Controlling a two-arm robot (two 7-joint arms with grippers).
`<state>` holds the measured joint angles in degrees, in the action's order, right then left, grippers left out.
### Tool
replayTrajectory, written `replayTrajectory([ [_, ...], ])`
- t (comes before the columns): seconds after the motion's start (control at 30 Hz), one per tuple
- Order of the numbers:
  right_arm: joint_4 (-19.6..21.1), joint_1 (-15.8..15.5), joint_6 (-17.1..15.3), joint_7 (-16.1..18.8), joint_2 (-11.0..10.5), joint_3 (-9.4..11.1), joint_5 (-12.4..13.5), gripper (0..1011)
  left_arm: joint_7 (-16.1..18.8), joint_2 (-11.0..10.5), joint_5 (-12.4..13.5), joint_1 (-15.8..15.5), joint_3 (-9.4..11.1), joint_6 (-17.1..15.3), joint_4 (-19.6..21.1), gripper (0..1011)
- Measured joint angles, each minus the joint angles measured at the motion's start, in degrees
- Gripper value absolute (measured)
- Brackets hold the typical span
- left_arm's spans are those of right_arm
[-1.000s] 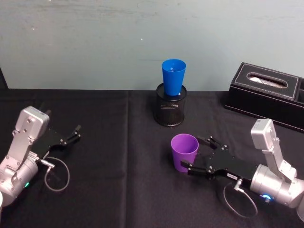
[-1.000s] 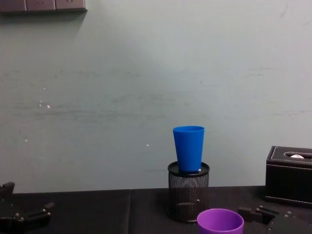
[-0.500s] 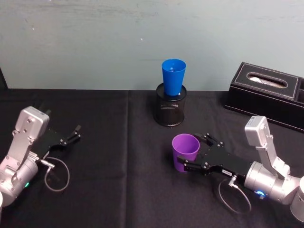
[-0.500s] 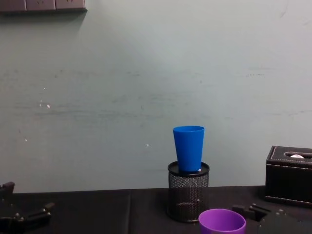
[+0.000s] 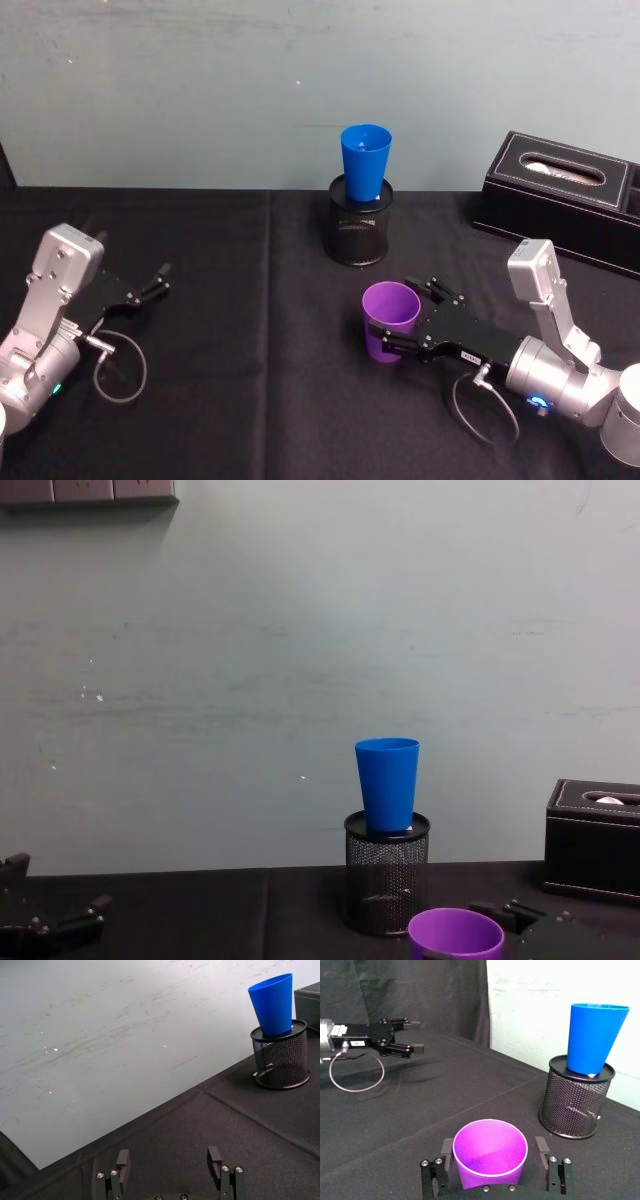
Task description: Pick up one cup with a gripper and tap it against the other cup.
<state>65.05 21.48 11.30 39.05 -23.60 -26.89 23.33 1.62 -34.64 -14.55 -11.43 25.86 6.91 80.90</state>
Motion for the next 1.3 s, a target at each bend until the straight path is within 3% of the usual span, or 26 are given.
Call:
replayTrajectory([
  [0.7,-0.7,-0.1,-0.2,0.5,0.5,0.3,0.8,1003,0.0,0.0,0.0,0.0,0.0,0.0,0.0,1012],
  [0.93,-0.7,-0.1,-0.2,0.5,0.5,0.3,0.8,883,0.0,0.0,0.0,0.0,0.0,0.0,0.0,1011],
  [1.0,-0.7,-0.1,-0.2,0.6,0.5,0.3,0.8,807,0.0,0.0,0.0,0.0,0.0,0.0,0.0,1011],
  [1.3,-0.6,-0.1,-0.3,0.6,0.4,0.3,0.8,754,0.0,0.0,0.0,0.0,0.0,0.0,0.0,1011],
])
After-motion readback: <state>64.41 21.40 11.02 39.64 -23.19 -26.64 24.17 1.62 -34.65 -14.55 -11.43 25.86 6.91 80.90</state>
